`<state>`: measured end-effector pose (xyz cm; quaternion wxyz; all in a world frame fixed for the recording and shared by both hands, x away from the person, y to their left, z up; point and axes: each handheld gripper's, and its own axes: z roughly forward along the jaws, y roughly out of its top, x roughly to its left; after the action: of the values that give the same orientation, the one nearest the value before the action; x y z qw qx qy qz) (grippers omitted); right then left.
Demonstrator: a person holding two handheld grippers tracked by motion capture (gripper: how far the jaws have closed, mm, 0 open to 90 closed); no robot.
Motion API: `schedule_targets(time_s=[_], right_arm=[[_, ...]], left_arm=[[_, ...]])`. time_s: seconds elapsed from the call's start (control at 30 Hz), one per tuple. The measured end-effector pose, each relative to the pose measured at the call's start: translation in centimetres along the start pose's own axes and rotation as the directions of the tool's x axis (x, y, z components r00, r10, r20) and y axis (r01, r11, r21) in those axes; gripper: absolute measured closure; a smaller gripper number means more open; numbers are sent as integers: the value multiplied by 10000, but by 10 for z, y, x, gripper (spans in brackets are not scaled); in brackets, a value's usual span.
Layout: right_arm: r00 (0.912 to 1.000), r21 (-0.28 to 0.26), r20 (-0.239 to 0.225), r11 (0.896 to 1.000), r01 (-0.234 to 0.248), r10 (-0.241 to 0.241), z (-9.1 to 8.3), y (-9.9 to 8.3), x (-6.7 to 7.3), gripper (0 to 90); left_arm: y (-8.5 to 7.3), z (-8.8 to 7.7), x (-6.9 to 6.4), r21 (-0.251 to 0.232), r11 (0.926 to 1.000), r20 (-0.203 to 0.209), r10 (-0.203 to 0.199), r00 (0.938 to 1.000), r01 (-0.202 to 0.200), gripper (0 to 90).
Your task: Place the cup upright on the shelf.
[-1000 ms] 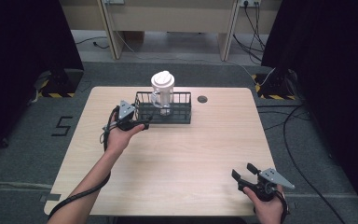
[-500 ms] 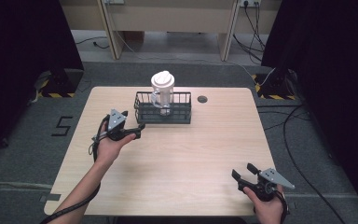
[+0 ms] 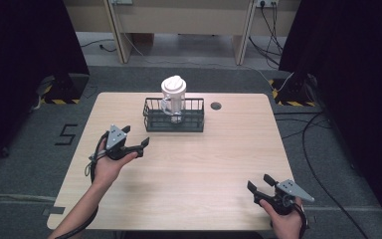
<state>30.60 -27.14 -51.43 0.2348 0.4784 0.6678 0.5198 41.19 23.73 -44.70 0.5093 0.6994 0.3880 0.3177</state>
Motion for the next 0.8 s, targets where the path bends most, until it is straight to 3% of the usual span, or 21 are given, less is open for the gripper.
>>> schedule_targets(time_s=[0.57, 0.8], right_arm=[[10000, 27, 8, 10000, -17, 17, 0, 0, 1, 249], [10000, 14, 26, 10000, -17, 17, 0, 0, 1, 249]], left_arm=[[-24, -35, 7, 47, 9997, -304, -250, 9992, 252, 154], [-41, -49, 11, 193, 9986, -528, -484, 9974, 495, 154]])
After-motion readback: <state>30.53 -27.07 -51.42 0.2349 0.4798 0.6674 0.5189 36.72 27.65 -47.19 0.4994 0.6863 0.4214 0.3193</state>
